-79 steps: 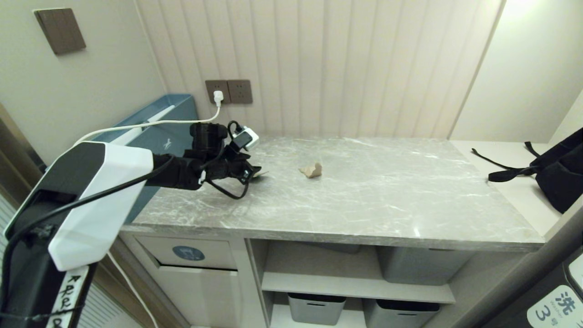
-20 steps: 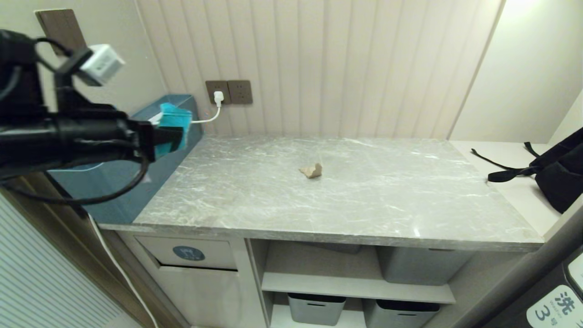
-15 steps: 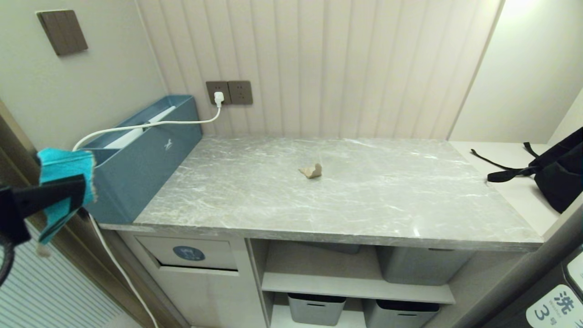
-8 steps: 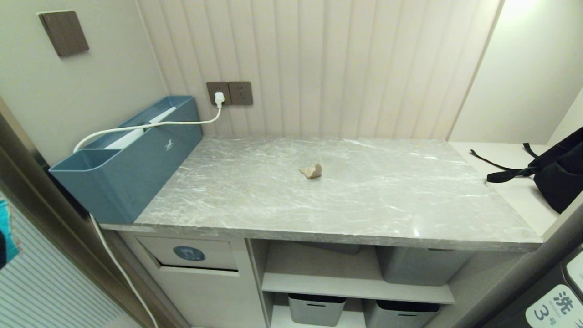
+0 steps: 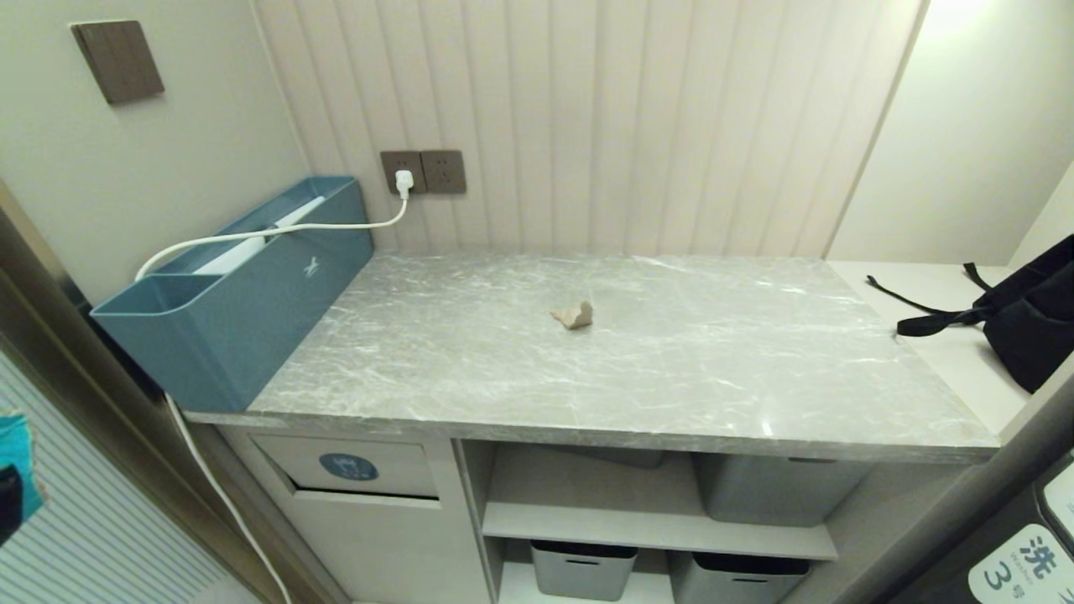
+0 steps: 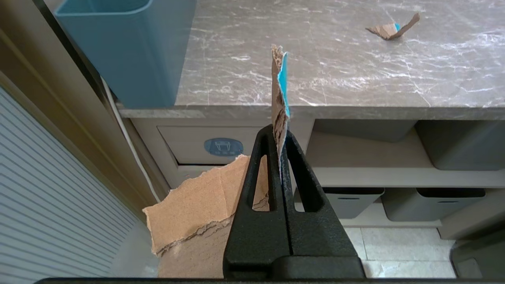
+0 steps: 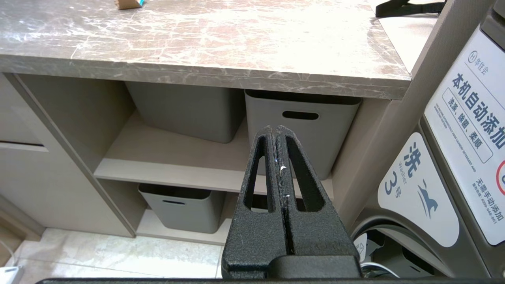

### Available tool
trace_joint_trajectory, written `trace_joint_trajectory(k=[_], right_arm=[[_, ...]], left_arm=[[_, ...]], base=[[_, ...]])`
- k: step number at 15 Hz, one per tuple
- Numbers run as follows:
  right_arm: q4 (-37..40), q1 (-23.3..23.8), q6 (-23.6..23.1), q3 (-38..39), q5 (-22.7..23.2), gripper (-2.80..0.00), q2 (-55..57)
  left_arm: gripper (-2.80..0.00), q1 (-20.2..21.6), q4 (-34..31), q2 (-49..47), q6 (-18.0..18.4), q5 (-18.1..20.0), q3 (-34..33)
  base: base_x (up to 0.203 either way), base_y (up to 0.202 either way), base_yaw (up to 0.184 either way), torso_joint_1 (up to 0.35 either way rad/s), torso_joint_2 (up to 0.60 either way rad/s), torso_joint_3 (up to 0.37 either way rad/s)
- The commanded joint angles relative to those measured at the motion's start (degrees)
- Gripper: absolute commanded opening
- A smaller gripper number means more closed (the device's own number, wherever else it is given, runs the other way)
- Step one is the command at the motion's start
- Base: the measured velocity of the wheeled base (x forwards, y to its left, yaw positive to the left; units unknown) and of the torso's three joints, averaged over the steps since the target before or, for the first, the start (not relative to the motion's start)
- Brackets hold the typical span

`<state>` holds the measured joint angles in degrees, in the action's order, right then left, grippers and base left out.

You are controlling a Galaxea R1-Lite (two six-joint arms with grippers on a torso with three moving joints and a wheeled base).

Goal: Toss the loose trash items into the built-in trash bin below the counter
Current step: Put the garbage in the trash can

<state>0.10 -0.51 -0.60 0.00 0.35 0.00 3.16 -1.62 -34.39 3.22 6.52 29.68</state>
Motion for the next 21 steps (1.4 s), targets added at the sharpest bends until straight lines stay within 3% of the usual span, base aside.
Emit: trace_joint_trajectory(k=[1, 3, 10, 12, 15, 21], right_arm=[[0.0, 0.0, -0.2, 0.0, 0.1, -2.80, -0.1], [0.0, 0.0, -0.2, 0.0, 0.1, -2.80, -0.1], [0.0, 0.0, 0.2, 0.0, 0.0, -2.80, -0.1], [0.0, 0.0, 0.1, 0.0, 0.0, -2.80, -0.1], [0.0, 0.0, 0.4, -0.1, -0.1, -2.80, 0.0], [0.0, 0.0, 0.4, 0.0, -0.1, -2.80, 0.0]], left_arm=[[-2.80, 0.0, 0.1, -1.4, 0.2, 0.1, 0.2], [-2.80, -0.1, 0.1, -1.8, 1.9, 0.2, -0.3], [-2.80, -0.3, 0.7, -0.8, 2.2, 0.3, -2.7], [-2.80, -0.4, 4.1, -0.4, 2.2, 0.4, -6.1], [-2.80, -0.5, 14.8, -3.3, 2.2, 1.6, -11.0], [-2.80, -0.5, 16.8, -9.1, 2.1, 2.3, -11.5]], base=[[0.000, 0.000, 0.000, 0.000, 0.00, 0.000], [0.000, 0.000, 0.000, 0.000, 0.00, 0.000], [0.000, 0.000, 0.000, -0.109, 0.24, 0.124], [0.000, 0.000, 0.000, -0.204, 0.45, 0.241], [0.000, 0.000, 0.000, -0.246, 0.55, 0.290], [0.000, 0.000, 0.000, -0.241, 0.54, 0.291]])
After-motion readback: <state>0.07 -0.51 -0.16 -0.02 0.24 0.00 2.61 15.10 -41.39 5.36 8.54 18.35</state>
